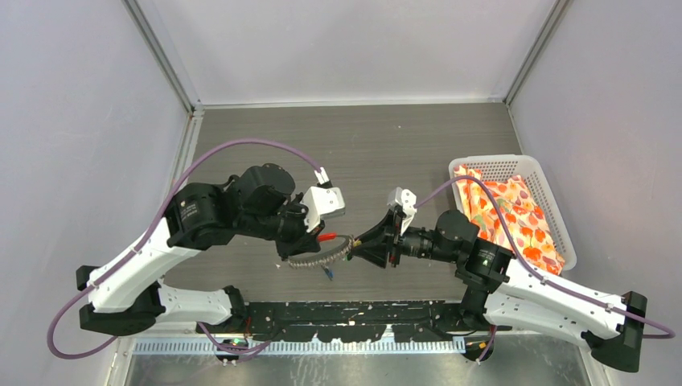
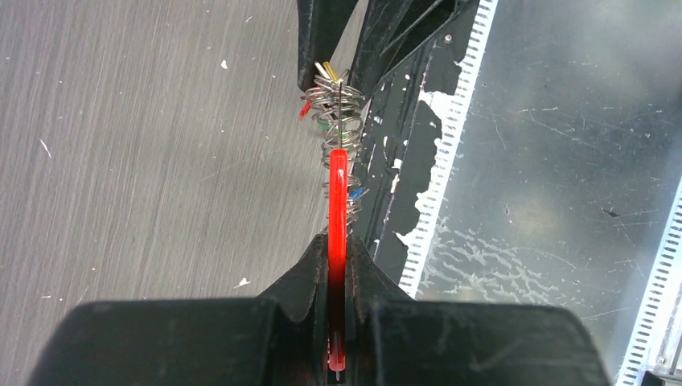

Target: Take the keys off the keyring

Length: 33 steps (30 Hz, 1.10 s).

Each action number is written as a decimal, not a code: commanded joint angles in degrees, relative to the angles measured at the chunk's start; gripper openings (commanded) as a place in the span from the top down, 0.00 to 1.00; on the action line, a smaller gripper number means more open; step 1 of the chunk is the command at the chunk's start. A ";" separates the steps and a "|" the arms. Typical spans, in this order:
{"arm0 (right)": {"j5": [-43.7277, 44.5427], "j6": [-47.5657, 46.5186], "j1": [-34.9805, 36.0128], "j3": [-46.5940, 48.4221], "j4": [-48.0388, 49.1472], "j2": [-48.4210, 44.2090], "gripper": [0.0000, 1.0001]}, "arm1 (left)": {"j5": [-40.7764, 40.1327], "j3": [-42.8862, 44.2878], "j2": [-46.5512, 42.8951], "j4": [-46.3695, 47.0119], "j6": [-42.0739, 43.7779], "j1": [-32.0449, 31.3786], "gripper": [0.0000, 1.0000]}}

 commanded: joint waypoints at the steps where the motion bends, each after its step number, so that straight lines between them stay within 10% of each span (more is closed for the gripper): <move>1: -0.01 -0.08 0.29 2.90 0.82 -0.77 0.68 | 0.22 1.06 -1.99 1.91 1.07 0.20 0.99; 22: 2.56 -0.55 0.35 10.32 -15.78 -0.58 0.94 | -4.18 -6.63 -5.55 6.48 0.99 0.17 1.00; 33: 16.38 -2.40 0.54 17.36 -23.27 2.91 0.99 | -4.97 -27.60 -14.83 31.18 -7.48 0.22 0.99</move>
